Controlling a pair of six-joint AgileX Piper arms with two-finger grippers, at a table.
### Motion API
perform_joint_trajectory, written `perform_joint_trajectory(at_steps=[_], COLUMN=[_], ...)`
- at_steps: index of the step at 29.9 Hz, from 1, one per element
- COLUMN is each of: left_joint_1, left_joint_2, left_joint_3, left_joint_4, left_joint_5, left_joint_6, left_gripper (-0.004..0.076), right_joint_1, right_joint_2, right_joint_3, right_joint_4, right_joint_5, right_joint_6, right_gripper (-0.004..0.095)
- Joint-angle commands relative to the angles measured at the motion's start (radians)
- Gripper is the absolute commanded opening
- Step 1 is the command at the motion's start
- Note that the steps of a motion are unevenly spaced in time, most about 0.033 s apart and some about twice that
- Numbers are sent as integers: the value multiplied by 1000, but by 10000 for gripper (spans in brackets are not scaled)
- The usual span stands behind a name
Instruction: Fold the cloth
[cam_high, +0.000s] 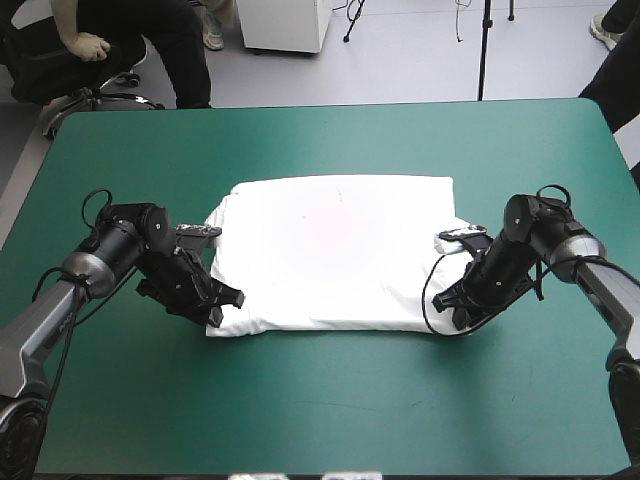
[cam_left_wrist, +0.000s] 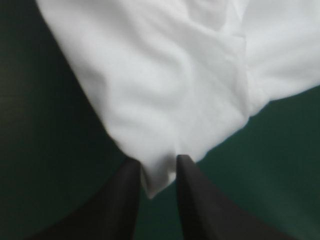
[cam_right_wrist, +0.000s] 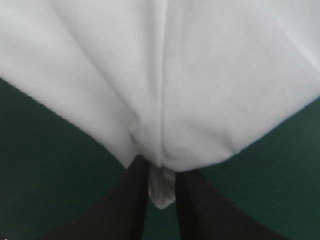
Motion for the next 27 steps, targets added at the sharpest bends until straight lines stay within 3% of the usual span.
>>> perform_joint_trajectory(at_steps=[1,3,6,12,20,27], left_joint_1=[-2,-2,-2,-2,-2,-2], left_joint_2=[-38,-47,-87,-184,-301,-348], left_joint_3=[-36,-65,-128,-315,-368,-368], left_joint_4=[37,51,54,131,111,88], left_joint_5=[49,70,76,82,100,89], left_joint_6=[-19,-28,-34,-71,-98,-98], left_gripper=[375,439,459,459,459,459], right_joint_1=[-2,-2,-2,-2,-2,-2], right_joint_2=[-49,-62,-95,-181,-297,-262], right_joint_3=[-59,-92,-151,-258,-266,-263], right_joint_4=[1,-21,-80,-235,-256,-306], right_joint_5=[51,51,51,47,40,-77], right_joint_6=[-6,18,52,156,230,297], right_gripper=[363,438,501,508,508,520])
